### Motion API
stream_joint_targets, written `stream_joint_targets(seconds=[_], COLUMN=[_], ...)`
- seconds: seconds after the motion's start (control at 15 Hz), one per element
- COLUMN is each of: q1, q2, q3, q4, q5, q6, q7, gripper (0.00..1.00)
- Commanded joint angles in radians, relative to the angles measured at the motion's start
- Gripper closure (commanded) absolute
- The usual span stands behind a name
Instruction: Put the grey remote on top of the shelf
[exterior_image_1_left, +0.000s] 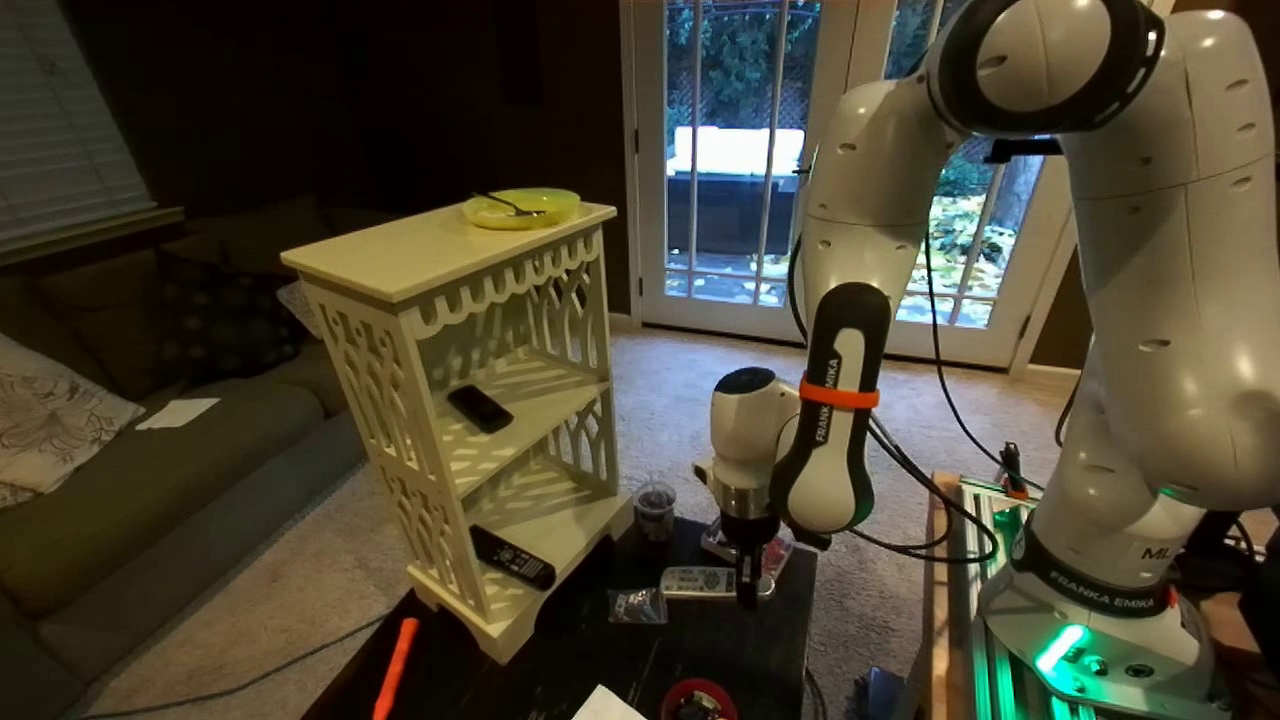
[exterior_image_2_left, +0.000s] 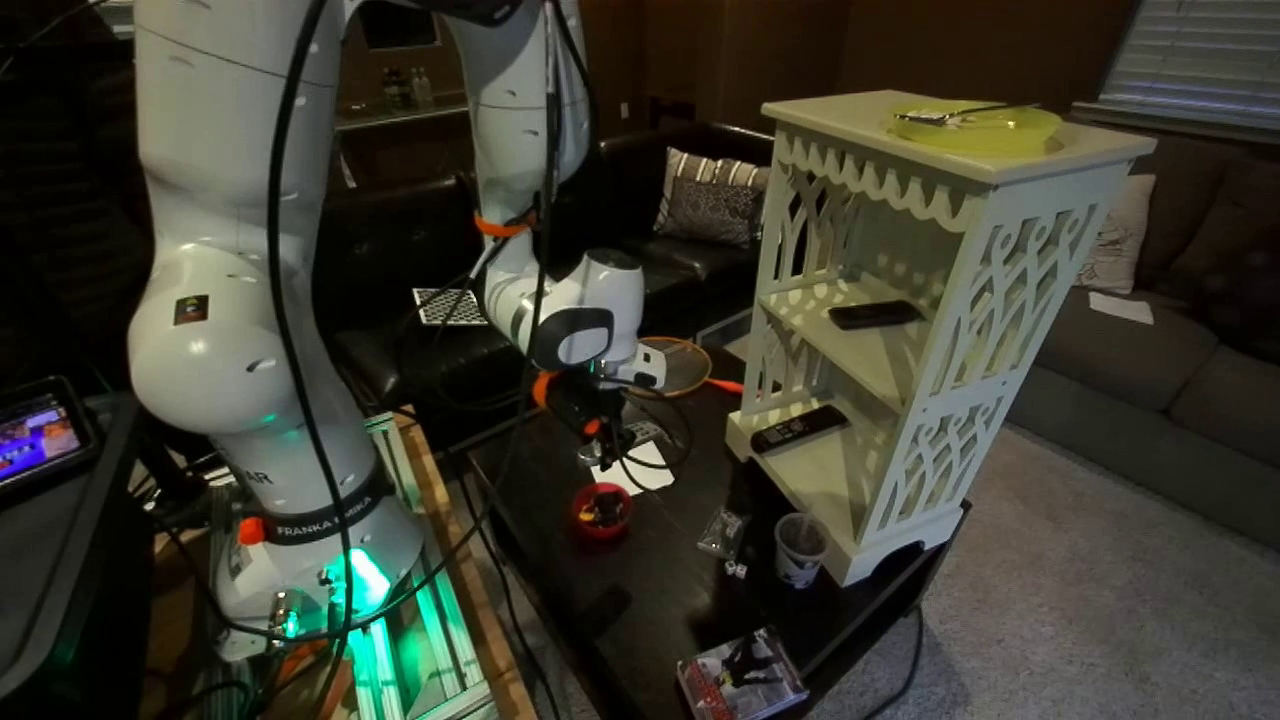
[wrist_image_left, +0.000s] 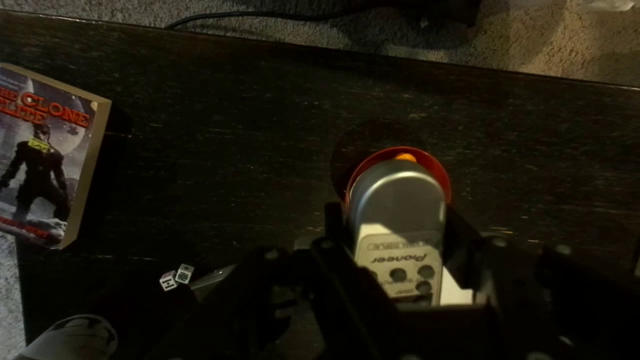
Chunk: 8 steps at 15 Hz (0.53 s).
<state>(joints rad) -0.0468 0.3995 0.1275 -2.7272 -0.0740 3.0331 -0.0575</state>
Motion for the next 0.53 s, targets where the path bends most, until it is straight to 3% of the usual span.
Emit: stream_joint_targets(seconds=[0.0, 0.27, 0.47], q1=[-0.005, -0.028, -0.061], q2=[-0.044, -0.183, -0.334], q3=[-0.019, -0.074, -0.098], q4=[-0.009, -0.048, -0.051], q5=[0.037, 0.060, 0.044], q6=[-0.002, -0.059, -0.236], q7=[0.012, 0.023, -0.054], gripper=[0.78, 0.78, 0.78])
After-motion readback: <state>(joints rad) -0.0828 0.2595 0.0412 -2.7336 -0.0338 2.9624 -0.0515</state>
